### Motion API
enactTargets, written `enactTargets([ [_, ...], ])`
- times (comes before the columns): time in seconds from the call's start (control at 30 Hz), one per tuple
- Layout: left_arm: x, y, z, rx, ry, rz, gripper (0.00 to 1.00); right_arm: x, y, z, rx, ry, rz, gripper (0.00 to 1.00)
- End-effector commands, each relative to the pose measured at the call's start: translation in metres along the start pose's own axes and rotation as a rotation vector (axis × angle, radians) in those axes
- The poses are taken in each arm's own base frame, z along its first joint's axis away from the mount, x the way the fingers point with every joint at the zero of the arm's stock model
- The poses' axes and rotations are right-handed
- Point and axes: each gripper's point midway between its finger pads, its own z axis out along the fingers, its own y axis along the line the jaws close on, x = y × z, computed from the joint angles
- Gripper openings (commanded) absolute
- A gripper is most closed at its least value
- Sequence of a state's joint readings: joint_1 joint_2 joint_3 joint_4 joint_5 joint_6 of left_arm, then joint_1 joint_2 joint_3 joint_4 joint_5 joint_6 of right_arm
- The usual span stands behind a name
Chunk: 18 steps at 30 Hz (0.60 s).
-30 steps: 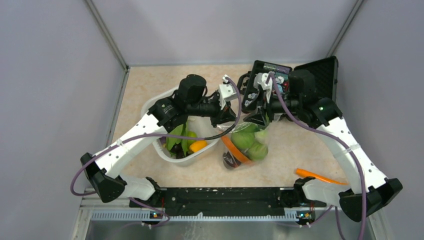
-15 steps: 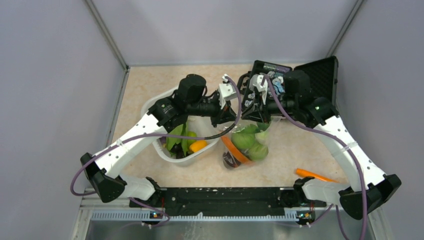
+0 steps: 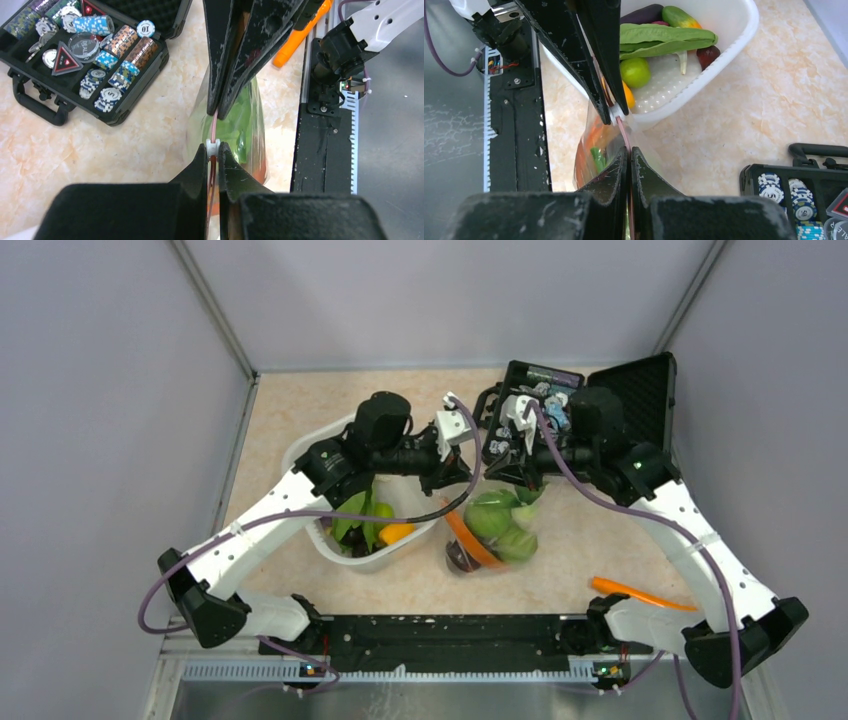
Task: Place the food in the zip-top bag and seal the zipper
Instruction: Zip the zipper food storage bag at the center of the board.
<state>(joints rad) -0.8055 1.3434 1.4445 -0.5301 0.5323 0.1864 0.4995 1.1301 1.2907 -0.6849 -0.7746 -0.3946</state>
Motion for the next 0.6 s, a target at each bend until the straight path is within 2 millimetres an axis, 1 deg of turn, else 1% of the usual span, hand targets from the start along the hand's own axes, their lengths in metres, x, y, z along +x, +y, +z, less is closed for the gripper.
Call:
enactTargets([
  [0.0, -0.002, -0.002, -0.025, -0.055, -0.018, 0.036, 0.00, -0.006, 0.000, -0.012, 0.058, -0.016, -0.048, 0.00],
  [0.33, 0.011, 0.000, -0.038, -0.097, 0.015, 0.025, 0.00, -0.004, 0.002, -0.013, 0.068, -0.022, -0.040, 0.00],
  [0.4, 0.008, -0.002, -0.038, -0.088, -0.001, 0.021, 0.00, -0.005, 0.003, -0.014, 0.070, -0.025, -0.040, 0.00],
  [0.57, -0.011, -0.012, -0.031, -0.015, -0.064, 0.015, 0.00, -0.015, 0.008, -0.016, 0.051, -0.062, -0.044, 0.01],
])
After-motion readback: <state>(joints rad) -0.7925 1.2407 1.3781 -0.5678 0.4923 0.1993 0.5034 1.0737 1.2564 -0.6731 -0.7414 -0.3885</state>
